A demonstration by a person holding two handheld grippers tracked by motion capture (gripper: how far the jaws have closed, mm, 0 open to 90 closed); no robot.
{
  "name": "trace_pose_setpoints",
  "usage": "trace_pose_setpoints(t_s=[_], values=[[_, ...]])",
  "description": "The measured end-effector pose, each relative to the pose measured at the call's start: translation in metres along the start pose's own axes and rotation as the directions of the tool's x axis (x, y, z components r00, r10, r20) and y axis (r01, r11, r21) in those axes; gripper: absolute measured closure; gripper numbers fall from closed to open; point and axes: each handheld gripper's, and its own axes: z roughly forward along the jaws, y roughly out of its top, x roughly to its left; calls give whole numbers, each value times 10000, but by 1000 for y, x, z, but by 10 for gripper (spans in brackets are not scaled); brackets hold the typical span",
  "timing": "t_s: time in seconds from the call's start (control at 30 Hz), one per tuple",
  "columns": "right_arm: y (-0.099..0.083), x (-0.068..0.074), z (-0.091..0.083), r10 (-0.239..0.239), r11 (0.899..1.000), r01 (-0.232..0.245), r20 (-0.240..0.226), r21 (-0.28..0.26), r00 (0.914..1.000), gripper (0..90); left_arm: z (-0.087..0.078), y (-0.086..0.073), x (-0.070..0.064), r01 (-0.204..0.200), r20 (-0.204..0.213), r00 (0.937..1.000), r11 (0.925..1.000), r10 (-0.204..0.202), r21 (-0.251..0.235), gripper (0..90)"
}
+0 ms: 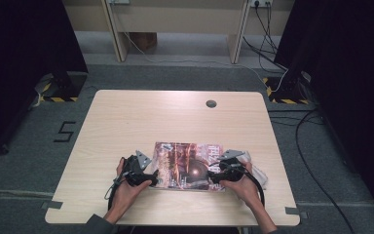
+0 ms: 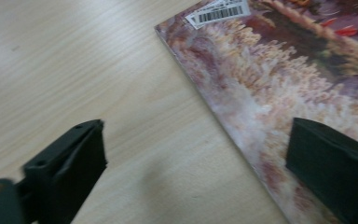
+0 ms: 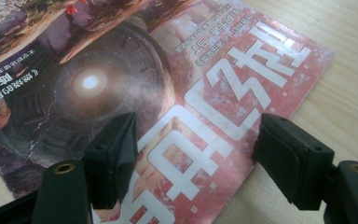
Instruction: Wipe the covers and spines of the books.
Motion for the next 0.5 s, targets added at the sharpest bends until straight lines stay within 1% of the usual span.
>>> trace_pose_setpoints(t_s=[0.03,0.07,0.1,0.13,0.17,0.2,0.23,0.27,0.3,0.33,0.37,0.4,0.43,0.47,0.5], values=[[0,0,0,16,10000,-16,-8,-46,10000,299,-2,0,-1,14,253,9997,10000,-13,-57,189],[1,-1,-1,-12,9999,12,2,-108,10000,298,-5,-1,-4,164,519,9985,9997,-156,-166,222],[2,-2,-1,41,9998,-40,14,-185,10000,298,-8,-1,-7,332,796,9963,9993,-315,-198,164],[3,-4,-1,82,9996,-81,43,-273,10000,299,-11,-2,-10,305,1076,9938,9992,-277,-249,134],[5,-7,0,221,9991,-218,75,-362,9997,298,-15,-3,-15,76,1167,9932,9997,-48,-235,183],[7,-10,2,292,9987,-285,150,-420,9995,297,-18,-4,-19,-158,1186,9928,9997,180,-193,185],[10,-12,3,363,9982,-355,170,-479,9992,297,-21,-5,-24,-299,1286,9912,9994,315,-145,157],[10,-12,3,363,9982,-355,170,-479,9992,297,-21,-5,-24,-299,1286,9912,9994,315,-145,150],[17,-17,7,560,9965,-556,41,-624,9984,297,-23,-6,-27,-396,1492,9879,9990,426,-231,160],[17,-17,7,560,9965,-556,41,-624,9984,297,-25,-7,-30,-502,1567,9862,9985,530,-217,160],[26,-20,10,603,9960,-602,-1,-664,9982,297,-27,-10,-36,-743,1717,9823,9972,754,-129,157],[31,-21,11,601,9957,-598,17,-708,9982,296,-28,-11,-39,-894,1790,9798,9960,893,-79,157],[35,-22,13,597,9953,-596,-20,-768,9982,294,-28,-12,-40,-985,1822,9784,9951,977,-46,158],[38,-22,15,646,9948,-649,-66,-781,9979,294,-28,-12,-41,-1032,1775,9788,9946,1025,-54,159],[44,-24,18,573,9952,-576,-58,-786,9983,293,-27,-12,-40,-1067,1772,9785,9943,1054,-23,160]])
